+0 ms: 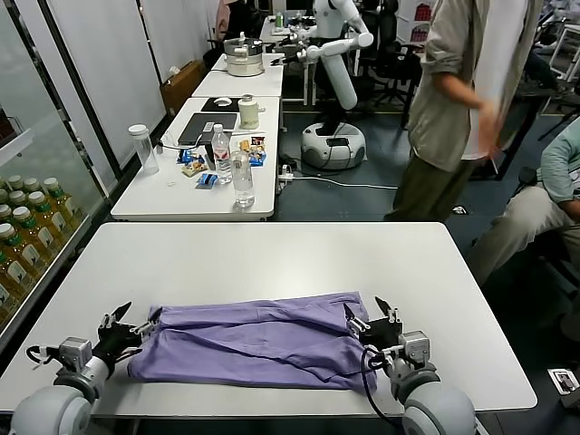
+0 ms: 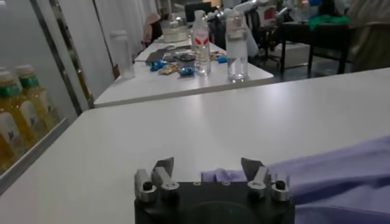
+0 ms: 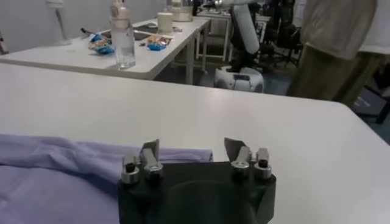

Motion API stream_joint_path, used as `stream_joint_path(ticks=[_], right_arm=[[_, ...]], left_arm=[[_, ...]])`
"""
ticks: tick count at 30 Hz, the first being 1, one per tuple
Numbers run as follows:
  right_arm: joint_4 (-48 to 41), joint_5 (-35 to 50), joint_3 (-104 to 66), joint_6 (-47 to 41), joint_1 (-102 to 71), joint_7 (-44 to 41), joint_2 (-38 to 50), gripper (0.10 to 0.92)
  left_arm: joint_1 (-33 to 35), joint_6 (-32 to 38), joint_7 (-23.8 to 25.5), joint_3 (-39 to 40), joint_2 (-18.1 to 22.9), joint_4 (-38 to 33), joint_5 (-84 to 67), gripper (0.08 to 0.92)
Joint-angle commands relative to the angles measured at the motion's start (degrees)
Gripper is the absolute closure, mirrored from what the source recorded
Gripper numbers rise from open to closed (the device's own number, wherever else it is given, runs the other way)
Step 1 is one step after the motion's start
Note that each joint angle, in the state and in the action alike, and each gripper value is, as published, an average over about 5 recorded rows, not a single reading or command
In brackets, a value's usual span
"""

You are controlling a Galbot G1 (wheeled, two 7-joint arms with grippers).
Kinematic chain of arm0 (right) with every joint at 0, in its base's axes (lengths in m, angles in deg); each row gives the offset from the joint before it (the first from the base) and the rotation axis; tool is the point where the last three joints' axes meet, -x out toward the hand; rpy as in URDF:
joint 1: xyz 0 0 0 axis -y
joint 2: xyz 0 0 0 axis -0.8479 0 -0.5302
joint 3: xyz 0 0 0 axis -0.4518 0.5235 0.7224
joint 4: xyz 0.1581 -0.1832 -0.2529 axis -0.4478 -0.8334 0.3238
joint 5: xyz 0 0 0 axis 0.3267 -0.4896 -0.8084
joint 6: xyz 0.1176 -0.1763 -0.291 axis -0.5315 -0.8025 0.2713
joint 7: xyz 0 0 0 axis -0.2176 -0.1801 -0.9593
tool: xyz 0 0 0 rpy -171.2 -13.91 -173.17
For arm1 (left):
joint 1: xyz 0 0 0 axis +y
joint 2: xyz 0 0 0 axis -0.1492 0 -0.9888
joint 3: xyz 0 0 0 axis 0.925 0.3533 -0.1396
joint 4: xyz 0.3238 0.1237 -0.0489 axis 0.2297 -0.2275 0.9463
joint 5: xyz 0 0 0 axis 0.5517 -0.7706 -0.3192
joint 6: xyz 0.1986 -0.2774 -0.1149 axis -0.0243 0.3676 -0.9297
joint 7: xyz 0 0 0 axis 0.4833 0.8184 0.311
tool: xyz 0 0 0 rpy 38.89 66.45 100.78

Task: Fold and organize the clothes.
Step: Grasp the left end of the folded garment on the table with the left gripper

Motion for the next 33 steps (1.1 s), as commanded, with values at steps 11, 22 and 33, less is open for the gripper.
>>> stream_joint_path(ticks=[11,22,33], right_arm=[[0.77,-3.22,0.45,-0.25,-0.62,-0.25,-0.65,0.203],[-0.10,-3.25,0.47,-0.24,-0.09,-0.56,-0.78,0.203],[-0.20,-4.22,0.47,-0.02,-0.59,-0.85,-1.51,0.203]], left_arm=[[-0.13,-6.28,-10.39,2.72,3.40,-0.32,-8.85,0.177],[-0.18,-6.91,-10.14,3.72,4.17,0.16,-9.67,0.223],[0.49,-7.03,-10.12,3.92,4.69,-1.19,-9.58,0.536]])
